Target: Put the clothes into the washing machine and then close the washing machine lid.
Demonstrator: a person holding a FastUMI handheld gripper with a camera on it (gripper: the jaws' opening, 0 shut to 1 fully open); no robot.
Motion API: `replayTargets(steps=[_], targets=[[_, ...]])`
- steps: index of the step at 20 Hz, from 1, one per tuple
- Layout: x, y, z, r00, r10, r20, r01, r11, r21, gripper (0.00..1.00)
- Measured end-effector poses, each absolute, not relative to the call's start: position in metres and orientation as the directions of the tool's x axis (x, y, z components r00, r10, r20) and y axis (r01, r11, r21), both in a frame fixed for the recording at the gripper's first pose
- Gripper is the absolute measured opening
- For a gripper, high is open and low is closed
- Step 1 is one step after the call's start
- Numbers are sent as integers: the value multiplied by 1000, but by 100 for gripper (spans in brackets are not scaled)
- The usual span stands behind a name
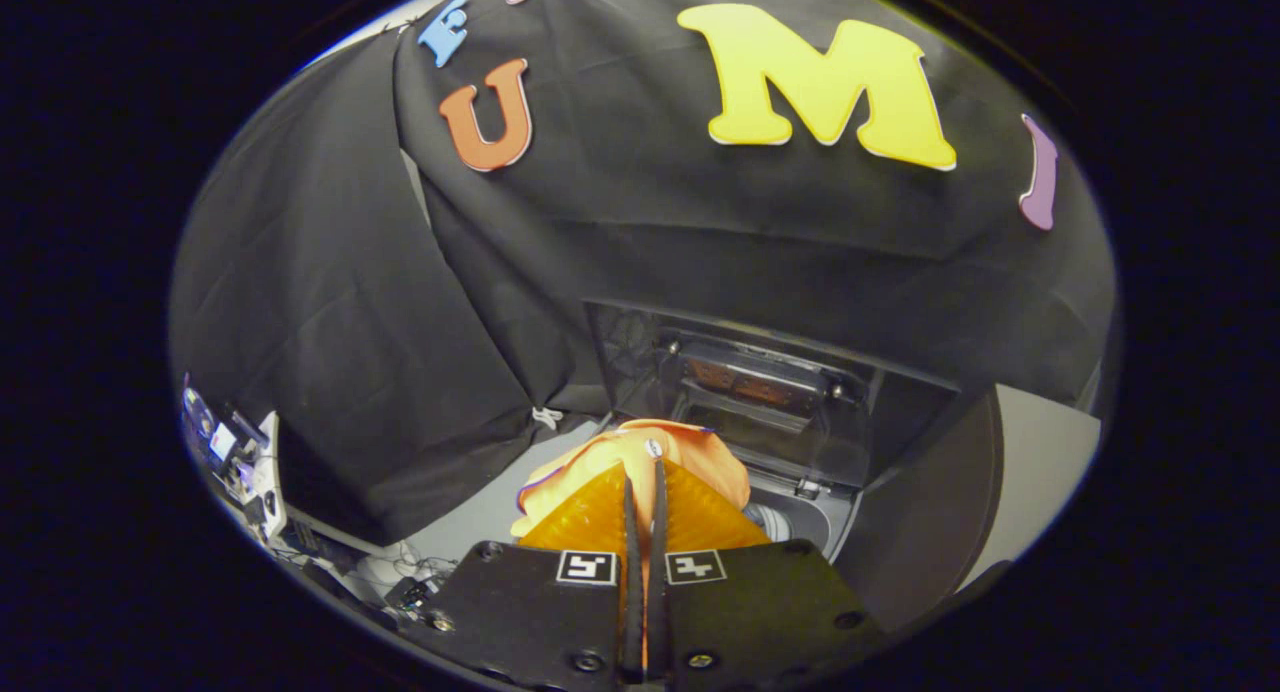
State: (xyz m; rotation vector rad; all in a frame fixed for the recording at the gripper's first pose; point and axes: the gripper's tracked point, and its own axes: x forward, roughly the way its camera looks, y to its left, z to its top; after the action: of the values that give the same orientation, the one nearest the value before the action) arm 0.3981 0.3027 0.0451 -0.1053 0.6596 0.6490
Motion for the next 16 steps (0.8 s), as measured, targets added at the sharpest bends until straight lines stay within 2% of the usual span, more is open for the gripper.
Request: replayTargets(steps=[6, 16], targets=[[417, 306, -18, 582, 485, -652, -540, 830, 135, 5], [443, 322, -85, 579, 442, -685, -494, 859, 137, 5]])
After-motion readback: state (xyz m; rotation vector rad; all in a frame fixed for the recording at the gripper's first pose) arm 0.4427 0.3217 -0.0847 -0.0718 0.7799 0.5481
